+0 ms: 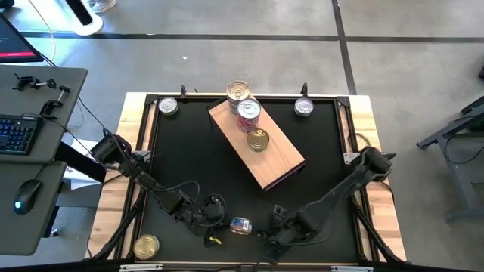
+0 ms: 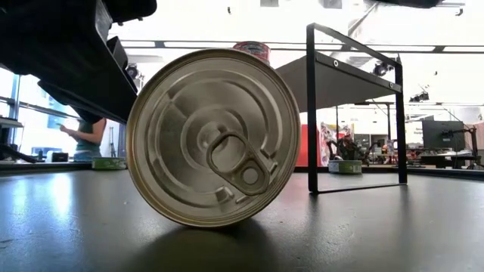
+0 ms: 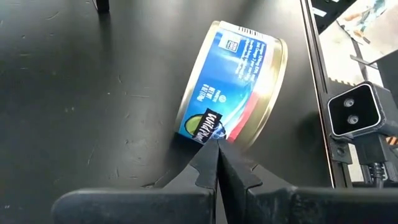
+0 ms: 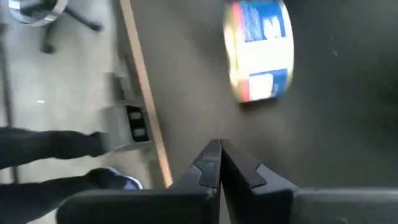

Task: Stack canned seafood by type on shelf
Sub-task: Stack the blue tuna can on top of blue tuna can on the shelf

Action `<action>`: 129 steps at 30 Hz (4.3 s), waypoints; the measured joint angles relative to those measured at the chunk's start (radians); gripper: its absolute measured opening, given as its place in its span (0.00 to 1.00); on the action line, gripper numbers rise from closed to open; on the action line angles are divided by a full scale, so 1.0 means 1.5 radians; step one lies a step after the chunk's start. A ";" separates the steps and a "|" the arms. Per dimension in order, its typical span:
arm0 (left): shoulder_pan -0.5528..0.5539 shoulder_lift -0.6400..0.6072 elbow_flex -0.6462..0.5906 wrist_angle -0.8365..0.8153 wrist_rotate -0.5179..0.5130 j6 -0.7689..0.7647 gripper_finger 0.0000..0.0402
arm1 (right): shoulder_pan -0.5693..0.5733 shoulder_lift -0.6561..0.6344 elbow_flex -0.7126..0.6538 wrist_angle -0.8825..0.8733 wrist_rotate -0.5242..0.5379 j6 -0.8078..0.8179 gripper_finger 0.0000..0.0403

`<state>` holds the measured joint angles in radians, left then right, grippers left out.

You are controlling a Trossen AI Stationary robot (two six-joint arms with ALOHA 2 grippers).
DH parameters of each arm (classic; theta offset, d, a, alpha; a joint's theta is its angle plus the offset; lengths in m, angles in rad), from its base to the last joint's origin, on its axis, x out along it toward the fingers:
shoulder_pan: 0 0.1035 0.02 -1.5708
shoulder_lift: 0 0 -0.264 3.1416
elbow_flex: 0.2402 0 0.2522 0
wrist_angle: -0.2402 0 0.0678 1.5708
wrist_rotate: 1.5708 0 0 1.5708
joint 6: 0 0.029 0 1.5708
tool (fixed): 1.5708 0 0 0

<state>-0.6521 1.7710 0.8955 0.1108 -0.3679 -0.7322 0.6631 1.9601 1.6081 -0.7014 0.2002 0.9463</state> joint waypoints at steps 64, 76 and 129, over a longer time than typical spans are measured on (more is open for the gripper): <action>0.023 -0.152 0.000 -0.157 0.197 0.042 0.00 | -0.106 0.069 0.087 0.055 -0.150 -0.314 0.43; -0.052 -0.471 0.000 -0.371 -0.205 0.065 0.00 | -0.145 -0.053 0.234 -0.166 -0.003 -0.407 0.43; -0.054 -0.273 0.000 -0.053 -0.209 0.002 0.00 | -0.753 -0.064 0.231 0.075 -0.204 0.026 0.48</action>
<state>-0.7325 1.3621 0.8955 0.0320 -0.6811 -0.7293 -0.4664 1.8648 1.9549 -0.5881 -0.1051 0.9852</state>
